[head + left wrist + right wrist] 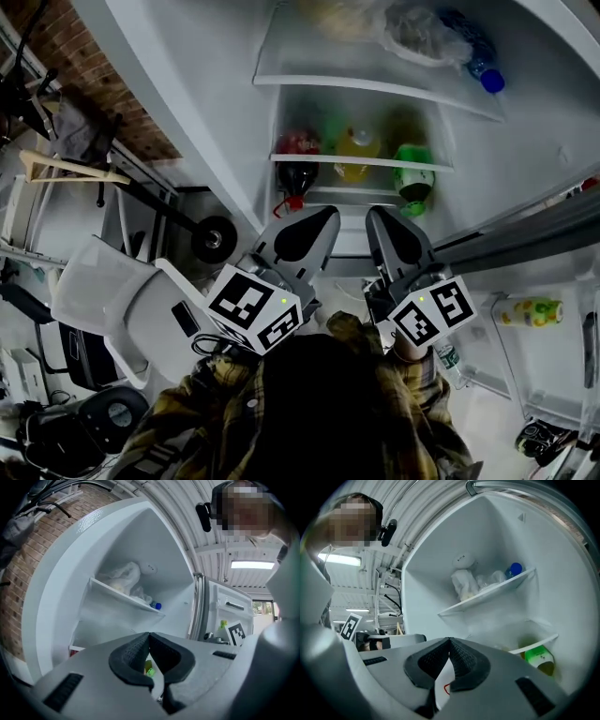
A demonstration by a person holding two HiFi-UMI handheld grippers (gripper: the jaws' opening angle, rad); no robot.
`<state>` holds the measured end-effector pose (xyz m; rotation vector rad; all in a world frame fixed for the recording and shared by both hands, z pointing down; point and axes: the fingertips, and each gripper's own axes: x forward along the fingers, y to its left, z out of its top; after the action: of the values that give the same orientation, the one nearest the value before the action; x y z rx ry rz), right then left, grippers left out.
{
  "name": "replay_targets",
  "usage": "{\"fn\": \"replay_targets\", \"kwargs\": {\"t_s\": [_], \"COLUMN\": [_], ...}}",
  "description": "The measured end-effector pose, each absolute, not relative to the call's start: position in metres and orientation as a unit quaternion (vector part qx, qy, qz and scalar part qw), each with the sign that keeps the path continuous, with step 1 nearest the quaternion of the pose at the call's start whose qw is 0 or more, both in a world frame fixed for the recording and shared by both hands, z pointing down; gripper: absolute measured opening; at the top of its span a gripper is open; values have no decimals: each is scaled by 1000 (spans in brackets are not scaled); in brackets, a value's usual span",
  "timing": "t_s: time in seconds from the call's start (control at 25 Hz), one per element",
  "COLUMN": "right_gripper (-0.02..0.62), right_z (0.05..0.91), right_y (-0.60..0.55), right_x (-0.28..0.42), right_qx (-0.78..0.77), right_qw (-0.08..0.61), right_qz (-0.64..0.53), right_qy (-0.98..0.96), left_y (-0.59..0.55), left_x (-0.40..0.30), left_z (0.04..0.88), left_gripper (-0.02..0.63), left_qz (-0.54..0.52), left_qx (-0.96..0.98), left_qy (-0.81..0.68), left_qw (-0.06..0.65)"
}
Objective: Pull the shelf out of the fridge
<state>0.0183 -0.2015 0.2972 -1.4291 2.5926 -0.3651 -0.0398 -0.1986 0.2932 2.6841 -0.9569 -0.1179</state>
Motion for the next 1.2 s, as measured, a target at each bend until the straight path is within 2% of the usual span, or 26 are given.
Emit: {"fn": "replay_targets", "kwargs": {"t_s": [0.6, 1.2], "right_gripper": [17, 20], "right_z": [305, 325], "right_y": [-217, -235], "right_x": [39, 63], "right_qx": [-473, -434], "right_qw": [60, 91], "right_qz": [-145, -212], "right_qy": [867, 871], "left_y": [-219, -234], "left_x": [-23, -3], "left_z": [302, 319], "left_gripper": [3, 5], "left_qz": [-55, -86], "left_qx": [920, 899], "left_qy": [-343, -360], "left_qw": [182, 235]}}
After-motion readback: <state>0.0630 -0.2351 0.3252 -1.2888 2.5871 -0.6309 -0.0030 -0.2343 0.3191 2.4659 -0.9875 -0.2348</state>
